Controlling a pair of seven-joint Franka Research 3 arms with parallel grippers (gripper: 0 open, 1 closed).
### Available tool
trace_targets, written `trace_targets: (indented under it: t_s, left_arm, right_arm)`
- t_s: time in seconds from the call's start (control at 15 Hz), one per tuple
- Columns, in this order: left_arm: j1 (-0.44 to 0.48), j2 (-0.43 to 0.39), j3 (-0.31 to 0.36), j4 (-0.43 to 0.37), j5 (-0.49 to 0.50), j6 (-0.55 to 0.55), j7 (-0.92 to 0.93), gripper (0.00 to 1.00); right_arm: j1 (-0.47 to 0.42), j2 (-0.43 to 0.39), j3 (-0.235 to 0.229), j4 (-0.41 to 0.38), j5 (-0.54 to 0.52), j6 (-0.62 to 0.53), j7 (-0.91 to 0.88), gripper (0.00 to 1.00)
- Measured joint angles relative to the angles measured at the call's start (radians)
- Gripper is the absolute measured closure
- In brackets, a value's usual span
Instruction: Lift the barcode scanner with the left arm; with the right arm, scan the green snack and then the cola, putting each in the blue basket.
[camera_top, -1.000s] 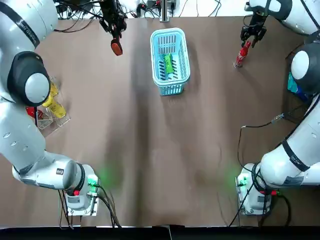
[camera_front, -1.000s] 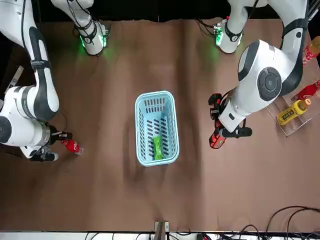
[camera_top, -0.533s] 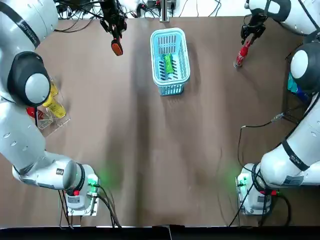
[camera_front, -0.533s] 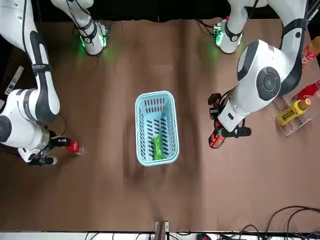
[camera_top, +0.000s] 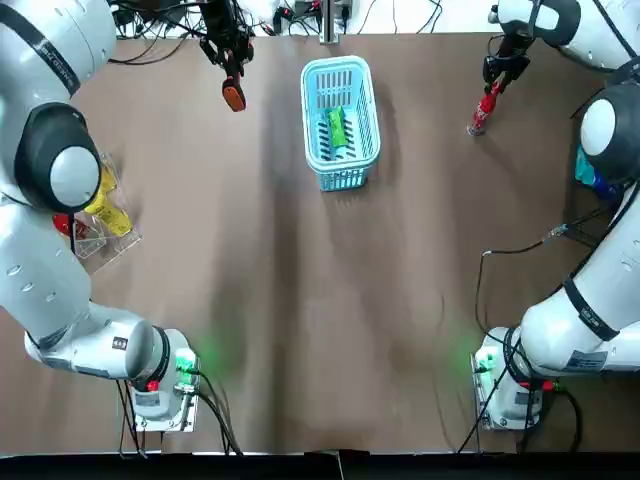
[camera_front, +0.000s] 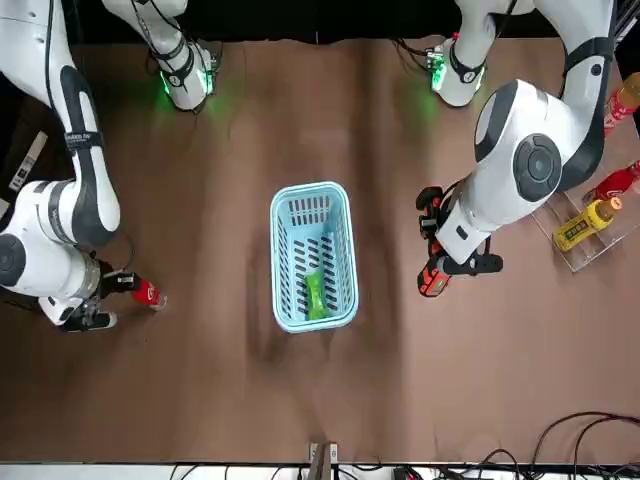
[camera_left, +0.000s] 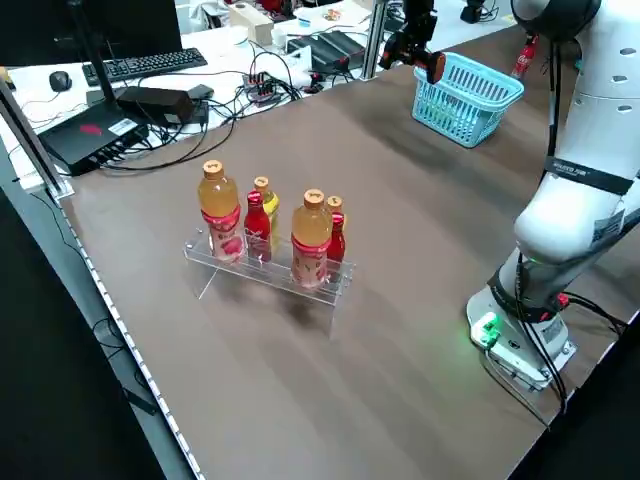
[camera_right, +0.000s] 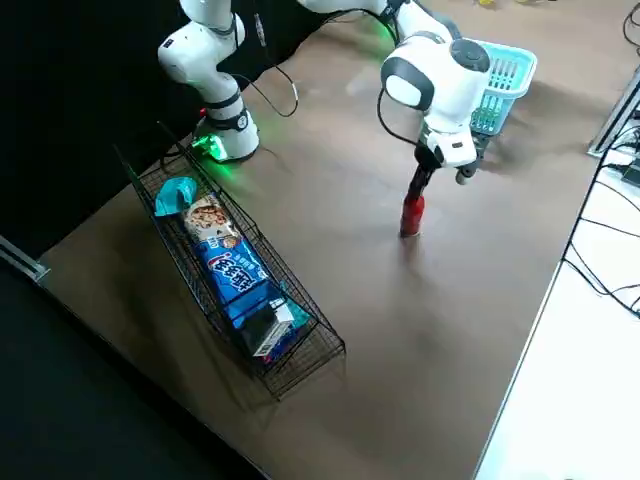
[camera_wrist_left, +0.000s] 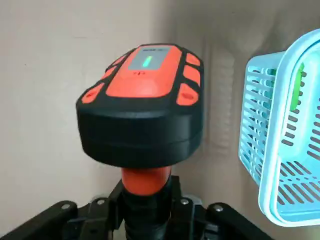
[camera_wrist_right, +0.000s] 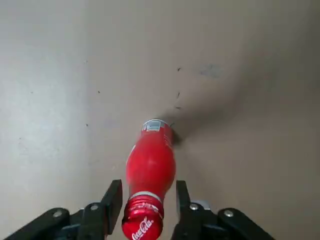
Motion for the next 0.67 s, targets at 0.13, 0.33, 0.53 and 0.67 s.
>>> trace_targets:
  t_s: [0.13,0.33,0.53,0.67]
  left_arm:
    - [0.0,0.002,0.0,0.0,0.0,0.0,0.0,0.63]
    - [0.0,0.008,0.0,0.0,0.0,0.0,0.0,0.63]
    - [0.0,0.01,0.0,0.0,0.0,0.0,0.0,0.63]
    - [0.0,0.011,0.0,0.0,0.0,0.0,0.0,0.63]
  right_arm:
    - [-0.001,0.0,0.0,-0.004,0.0,-0.002,-0.001,0.48]
    - [-0.001,0.0,0.001,-0.005,0.0,-0.004,-0.002,0.49]
    - [-0.001,0.0,0.004,-0.005,0.0,-0.004,-0.002,0.5]
    - [-0.001,0.0,0.004,-0.004,0.0,-0.004,-0.002,0.51]
